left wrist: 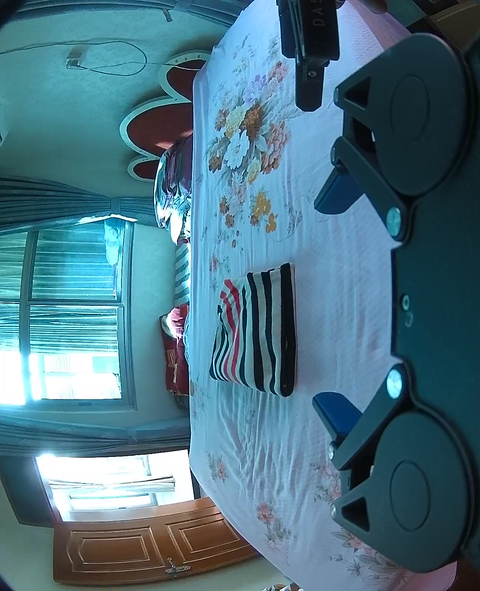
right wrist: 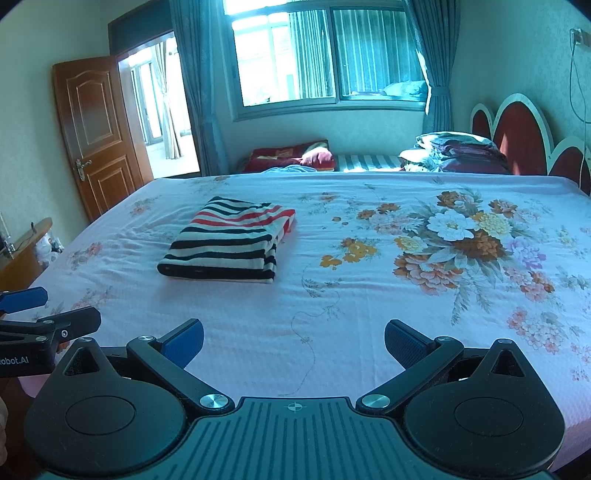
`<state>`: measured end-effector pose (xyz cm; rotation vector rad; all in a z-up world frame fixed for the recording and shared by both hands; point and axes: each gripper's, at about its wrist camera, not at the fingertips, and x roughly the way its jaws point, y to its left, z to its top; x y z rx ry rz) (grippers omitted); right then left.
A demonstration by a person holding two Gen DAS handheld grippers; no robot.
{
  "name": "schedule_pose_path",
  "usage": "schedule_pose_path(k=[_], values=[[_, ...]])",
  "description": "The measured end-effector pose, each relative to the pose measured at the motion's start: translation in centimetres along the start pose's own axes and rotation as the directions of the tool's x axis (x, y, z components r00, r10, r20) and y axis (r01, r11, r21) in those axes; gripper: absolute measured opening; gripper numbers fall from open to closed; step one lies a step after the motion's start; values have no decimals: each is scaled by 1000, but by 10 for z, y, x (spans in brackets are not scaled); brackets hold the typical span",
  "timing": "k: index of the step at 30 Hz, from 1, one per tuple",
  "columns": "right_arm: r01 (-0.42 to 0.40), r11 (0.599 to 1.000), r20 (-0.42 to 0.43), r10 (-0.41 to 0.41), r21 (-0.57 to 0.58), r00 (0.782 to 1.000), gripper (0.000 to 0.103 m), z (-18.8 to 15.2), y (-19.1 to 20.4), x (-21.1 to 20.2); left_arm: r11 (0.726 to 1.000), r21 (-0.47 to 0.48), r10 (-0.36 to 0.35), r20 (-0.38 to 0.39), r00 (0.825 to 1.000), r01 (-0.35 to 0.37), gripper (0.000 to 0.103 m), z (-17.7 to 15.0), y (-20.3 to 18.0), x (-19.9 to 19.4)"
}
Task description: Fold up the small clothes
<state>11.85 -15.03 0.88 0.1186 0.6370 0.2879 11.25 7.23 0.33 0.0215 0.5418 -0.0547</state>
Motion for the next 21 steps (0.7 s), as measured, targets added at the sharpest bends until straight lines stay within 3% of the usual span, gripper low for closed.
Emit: schedule_pose_path(k=[21], values=[[-6,1000,-11,6,-17,1000,103,6,7,13,1000,1,-21,-11,1000,21,102,-1,10,11]])
